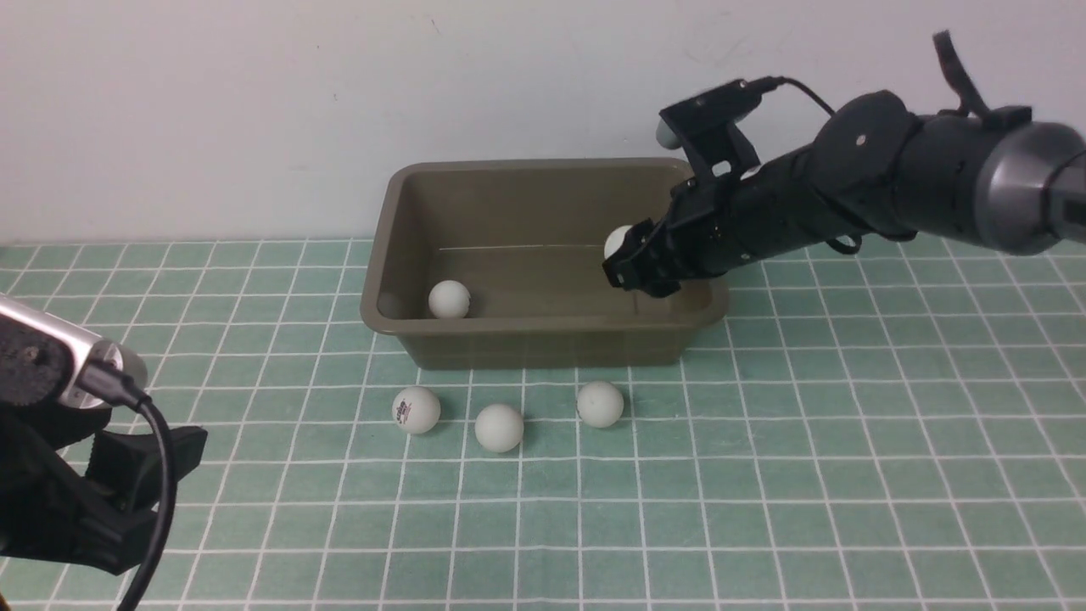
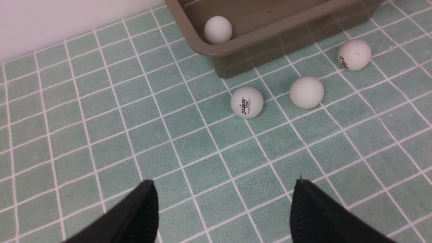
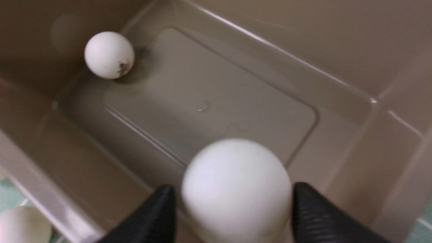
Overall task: Put the table tennis balls in the box on the green coffee tablecloth.
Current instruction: 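Release the ping pong ball into the bin and lift the gripper away, then reach for and grasp a ping pong ball on the table beside the basket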
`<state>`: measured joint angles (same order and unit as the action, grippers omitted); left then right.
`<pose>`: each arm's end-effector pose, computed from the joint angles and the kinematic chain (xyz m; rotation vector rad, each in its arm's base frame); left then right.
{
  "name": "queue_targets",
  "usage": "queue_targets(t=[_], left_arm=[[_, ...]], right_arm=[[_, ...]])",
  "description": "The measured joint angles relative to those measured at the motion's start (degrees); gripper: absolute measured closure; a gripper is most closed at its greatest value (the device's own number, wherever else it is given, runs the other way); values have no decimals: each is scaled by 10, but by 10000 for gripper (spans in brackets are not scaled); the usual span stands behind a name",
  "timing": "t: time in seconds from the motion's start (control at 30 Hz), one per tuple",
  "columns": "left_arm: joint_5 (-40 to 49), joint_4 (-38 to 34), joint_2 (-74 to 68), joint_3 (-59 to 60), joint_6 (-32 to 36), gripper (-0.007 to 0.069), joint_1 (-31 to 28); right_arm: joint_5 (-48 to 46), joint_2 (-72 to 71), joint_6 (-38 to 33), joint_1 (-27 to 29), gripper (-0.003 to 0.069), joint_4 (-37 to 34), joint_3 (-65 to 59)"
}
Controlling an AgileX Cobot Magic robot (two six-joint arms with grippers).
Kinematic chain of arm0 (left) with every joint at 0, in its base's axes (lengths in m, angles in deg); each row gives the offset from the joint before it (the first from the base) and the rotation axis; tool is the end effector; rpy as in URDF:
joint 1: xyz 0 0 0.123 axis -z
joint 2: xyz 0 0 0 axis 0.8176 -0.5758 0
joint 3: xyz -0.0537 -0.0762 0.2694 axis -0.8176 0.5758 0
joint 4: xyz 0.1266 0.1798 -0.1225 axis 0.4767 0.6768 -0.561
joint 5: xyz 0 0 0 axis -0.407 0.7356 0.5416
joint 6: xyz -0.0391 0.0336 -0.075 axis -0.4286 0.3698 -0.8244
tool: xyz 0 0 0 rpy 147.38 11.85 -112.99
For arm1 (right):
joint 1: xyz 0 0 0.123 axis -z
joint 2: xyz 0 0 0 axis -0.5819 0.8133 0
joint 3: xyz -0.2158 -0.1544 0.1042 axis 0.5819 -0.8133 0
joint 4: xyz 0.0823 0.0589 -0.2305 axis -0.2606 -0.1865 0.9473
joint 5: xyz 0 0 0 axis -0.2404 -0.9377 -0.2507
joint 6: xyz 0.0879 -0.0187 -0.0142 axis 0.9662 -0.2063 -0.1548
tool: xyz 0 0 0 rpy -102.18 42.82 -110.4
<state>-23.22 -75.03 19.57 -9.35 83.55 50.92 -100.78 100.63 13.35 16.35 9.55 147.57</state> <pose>0.1444 -0.0204 0.2937 0.4249 2.1282 -0.1683 0.4090 0.1768 0.2167 -0.7779 2.2896 0.5066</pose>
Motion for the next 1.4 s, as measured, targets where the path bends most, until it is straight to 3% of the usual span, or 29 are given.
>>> queue_targets(t=[0.1,0.23,0.47,0.77,1.1,1.3,1.4], left_arm=[[0,0,0,0,1,153,0],[2,0,0,0,1,153,0],[5,0,0,0,1,153,0],[4,0,0,0,1,153,0],[-6,0,0,0,2,153,0],[-11,0,0,0,2,153,0],[-11,0,0,0,2,153,0]], right_arm=[[-1,-2,1,8,151,0,2],[0,-21,1,14,88,0,2],[21,-99,1,35,97,0,2],[-5,-254,2,106,111,13,2],[-120,-345,55,89,113,68,3],[-132,-357,117,57,113,134,-37],[-102,-359,198,53,113,237,-99]])
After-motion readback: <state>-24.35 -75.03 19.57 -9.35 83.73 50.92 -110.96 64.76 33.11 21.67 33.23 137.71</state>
